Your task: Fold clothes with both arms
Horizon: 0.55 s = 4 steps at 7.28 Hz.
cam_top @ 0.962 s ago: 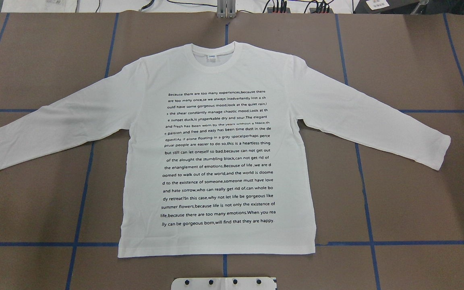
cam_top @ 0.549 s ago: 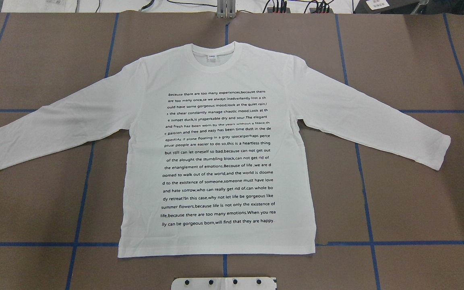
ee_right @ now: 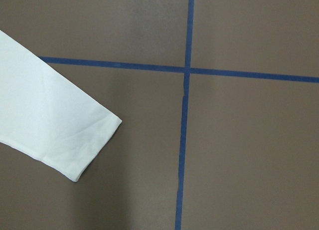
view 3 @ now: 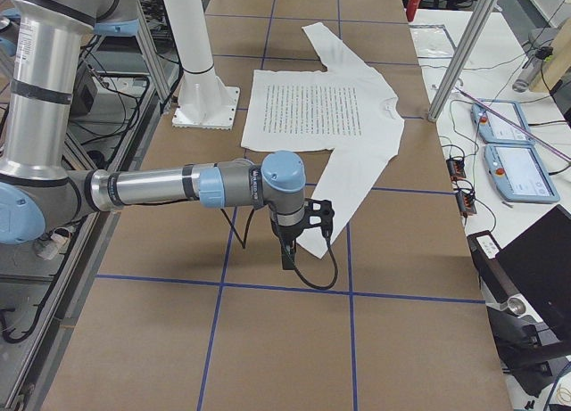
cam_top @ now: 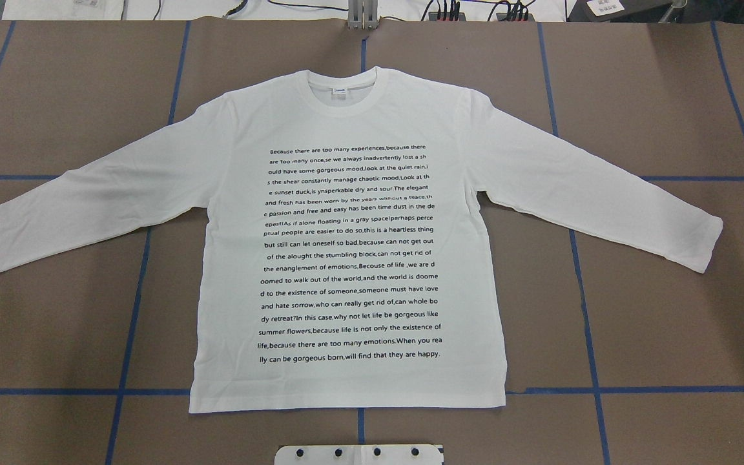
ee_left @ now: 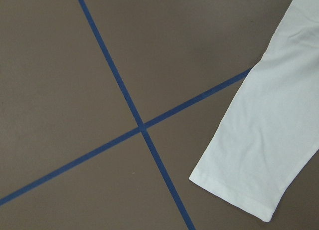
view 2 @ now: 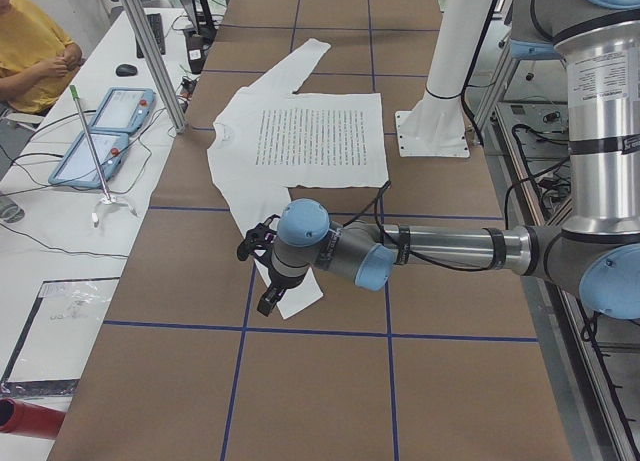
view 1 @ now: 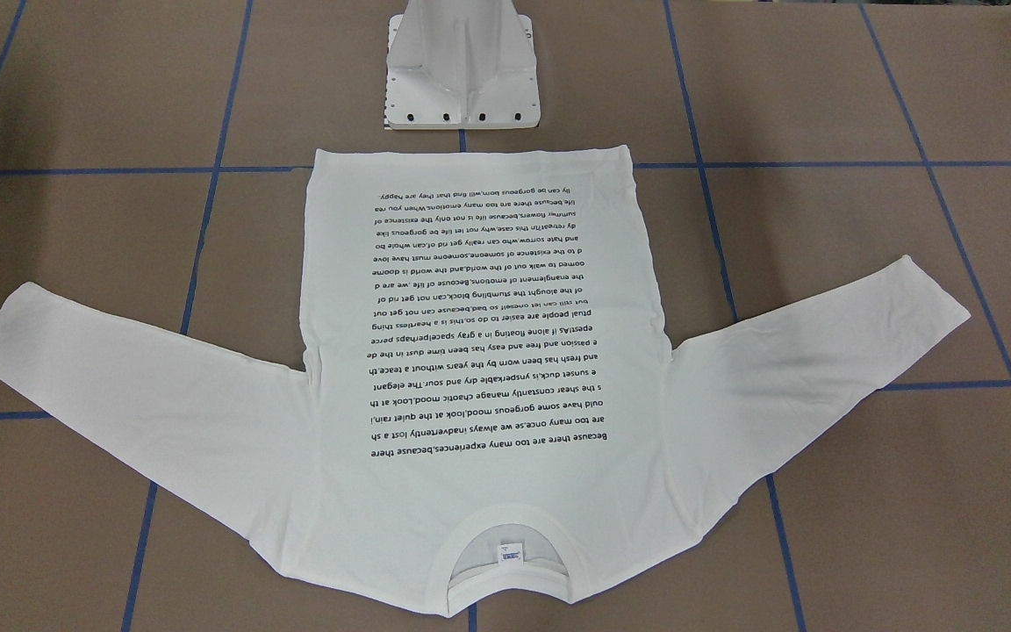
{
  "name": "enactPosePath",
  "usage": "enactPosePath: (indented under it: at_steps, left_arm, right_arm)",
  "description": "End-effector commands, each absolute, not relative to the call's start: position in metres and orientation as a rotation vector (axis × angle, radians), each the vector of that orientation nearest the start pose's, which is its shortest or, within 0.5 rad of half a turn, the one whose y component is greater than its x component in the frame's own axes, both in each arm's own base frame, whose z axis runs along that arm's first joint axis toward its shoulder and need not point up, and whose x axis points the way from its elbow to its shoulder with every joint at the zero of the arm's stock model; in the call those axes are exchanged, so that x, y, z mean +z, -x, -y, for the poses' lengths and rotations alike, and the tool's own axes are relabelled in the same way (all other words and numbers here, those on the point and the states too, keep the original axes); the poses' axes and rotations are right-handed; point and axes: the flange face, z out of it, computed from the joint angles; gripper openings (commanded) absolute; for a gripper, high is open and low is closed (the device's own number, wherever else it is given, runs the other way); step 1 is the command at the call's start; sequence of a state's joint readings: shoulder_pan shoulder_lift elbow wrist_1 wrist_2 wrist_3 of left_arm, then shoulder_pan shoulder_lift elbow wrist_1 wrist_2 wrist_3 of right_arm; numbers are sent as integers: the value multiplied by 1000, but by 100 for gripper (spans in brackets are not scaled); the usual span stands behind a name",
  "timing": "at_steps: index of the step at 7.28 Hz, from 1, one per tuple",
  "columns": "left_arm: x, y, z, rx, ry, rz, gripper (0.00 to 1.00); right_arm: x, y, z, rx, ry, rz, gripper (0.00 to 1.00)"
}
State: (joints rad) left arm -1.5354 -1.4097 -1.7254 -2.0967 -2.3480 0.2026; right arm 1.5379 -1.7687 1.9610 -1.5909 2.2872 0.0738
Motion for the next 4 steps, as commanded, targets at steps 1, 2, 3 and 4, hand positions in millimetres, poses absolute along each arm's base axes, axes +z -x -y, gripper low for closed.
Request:
enactPosePath:
  at_steps: [1,2,3,4]
  left_arm:
    - [541,47,494,507,-780,-672,100]
    - [541,47,495,507,-785,-671,100]
    - [543,47,495,506,-782,-673,100]
    - [543,47,495,511,-784,-674,100]
  right_arm:
    - [538,-54,435,-43,-212,726,100]
    - [553,-54,425,-71,-275,728,100]
    - [581,-54,407,-111,-389,738,100]
    - [602,-40,409,14,-367,793,100]
